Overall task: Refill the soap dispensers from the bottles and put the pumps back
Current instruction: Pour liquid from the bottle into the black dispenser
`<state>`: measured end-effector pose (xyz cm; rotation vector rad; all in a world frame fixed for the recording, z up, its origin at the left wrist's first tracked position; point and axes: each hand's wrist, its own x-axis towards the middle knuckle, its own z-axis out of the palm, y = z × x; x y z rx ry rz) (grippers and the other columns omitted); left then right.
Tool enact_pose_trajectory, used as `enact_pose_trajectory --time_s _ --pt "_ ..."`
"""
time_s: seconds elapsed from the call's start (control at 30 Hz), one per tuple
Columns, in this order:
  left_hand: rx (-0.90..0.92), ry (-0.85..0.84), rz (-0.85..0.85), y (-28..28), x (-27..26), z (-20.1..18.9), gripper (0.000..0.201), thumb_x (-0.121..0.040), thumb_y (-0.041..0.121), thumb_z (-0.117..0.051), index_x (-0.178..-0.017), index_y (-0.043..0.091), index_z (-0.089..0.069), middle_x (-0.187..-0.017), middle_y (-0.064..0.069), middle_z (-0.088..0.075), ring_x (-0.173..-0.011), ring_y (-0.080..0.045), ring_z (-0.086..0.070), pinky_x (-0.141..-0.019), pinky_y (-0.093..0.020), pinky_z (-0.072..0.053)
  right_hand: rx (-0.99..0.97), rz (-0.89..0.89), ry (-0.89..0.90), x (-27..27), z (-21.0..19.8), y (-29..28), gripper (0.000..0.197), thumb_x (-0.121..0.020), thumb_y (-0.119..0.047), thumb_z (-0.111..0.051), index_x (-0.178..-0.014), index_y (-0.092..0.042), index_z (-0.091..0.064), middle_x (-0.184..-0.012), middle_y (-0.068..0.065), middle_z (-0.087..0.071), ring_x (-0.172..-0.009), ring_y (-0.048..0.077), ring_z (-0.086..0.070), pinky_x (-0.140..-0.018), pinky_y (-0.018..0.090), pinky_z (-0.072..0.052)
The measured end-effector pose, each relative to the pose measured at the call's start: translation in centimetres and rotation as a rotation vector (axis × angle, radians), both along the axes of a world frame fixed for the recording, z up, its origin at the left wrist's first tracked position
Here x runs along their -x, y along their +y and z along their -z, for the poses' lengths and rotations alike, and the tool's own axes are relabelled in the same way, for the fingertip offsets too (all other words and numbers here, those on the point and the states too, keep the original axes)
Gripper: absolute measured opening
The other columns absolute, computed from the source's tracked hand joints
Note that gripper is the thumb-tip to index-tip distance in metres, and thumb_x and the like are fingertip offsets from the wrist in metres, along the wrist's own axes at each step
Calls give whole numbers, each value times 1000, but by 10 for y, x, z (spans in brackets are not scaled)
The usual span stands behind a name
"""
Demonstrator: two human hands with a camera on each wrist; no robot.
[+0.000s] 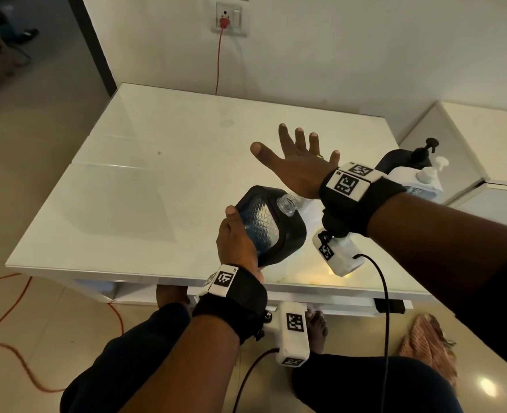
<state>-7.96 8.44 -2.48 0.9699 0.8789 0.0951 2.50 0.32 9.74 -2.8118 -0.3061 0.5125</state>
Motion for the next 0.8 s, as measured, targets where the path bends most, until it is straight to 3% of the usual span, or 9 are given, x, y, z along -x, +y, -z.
enact_pose_trajectory --time_s 0.8 --pt "-13 -2 25 -2 -2 4 68 -58 94 -38 -99 45 -62 -133 -5 -66 -119 -36 -65 -104 -57 -54 -48 46 15 -4 0 -2 104 -76 -96 -9 -159 -37 11 -169 0 13 -154 25 18 -116 68 13"
